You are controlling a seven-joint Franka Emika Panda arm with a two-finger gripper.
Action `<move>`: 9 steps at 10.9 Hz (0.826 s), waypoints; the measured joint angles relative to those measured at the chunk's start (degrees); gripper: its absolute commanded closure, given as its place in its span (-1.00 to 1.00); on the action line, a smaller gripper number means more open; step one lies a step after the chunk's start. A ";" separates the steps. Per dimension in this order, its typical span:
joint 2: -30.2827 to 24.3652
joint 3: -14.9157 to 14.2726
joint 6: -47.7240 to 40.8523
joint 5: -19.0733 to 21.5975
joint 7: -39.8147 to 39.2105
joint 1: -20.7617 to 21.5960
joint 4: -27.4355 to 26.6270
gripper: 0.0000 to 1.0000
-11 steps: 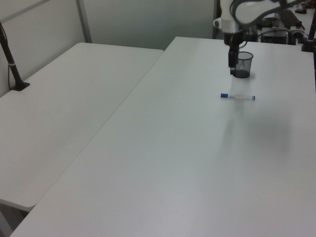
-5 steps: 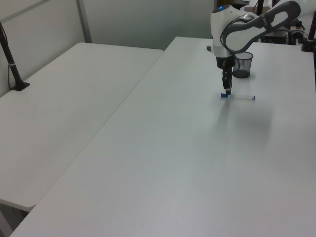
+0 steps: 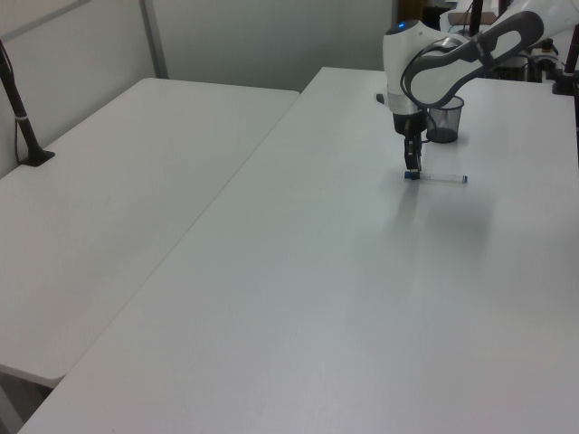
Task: Insert the marker
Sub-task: 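Close the gripper on the marker and lift it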
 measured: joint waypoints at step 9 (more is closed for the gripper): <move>-1.99 -0.05 0.75 0.07 0.43 -1.56 4.25 0.70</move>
